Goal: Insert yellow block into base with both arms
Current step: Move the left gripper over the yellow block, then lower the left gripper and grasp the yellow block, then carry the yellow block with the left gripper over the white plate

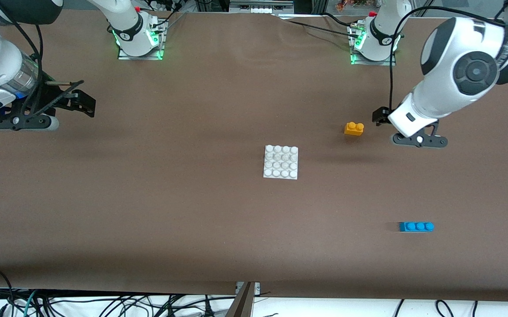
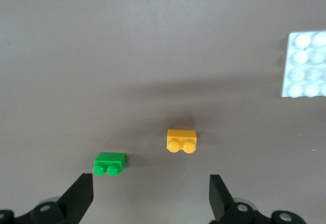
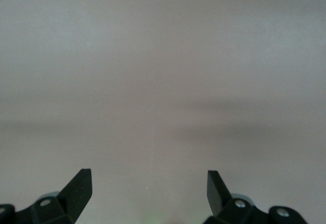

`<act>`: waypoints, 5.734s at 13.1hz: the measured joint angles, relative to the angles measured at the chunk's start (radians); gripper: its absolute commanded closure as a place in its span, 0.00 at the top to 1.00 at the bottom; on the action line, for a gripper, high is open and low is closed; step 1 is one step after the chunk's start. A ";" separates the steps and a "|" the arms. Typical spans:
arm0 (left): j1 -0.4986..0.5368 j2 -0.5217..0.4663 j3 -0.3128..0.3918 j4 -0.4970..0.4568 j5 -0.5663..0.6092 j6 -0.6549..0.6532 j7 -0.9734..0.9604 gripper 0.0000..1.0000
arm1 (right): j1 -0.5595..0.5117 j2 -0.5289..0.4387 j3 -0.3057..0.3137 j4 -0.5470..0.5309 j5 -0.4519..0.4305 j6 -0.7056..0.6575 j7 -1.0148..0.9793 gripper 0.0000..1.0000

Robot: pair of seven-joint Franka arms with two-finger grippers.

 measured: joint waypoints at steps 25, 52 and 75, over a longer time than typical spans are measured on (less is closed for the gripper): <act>0.003 0.107 -0.082 -0.635 0.016 0.897 -0.037 1.00 | -0.001 0.000 -0.001 0.000 0.000 -0.002 0.001 1.00; 0.016 0.095 -0.100 -0.430 0.259 0.604 -0.165 0.14 | -0.009 0.000 -0.011 0.000 0.000 -0.002 0.000 1.00; -0.298 0.671 -0.182 0.316 0.281 0.396 -0.606 0.17 | -0.010 0.000 -0.020 0.000 0.000 -0.003 0.000 1.00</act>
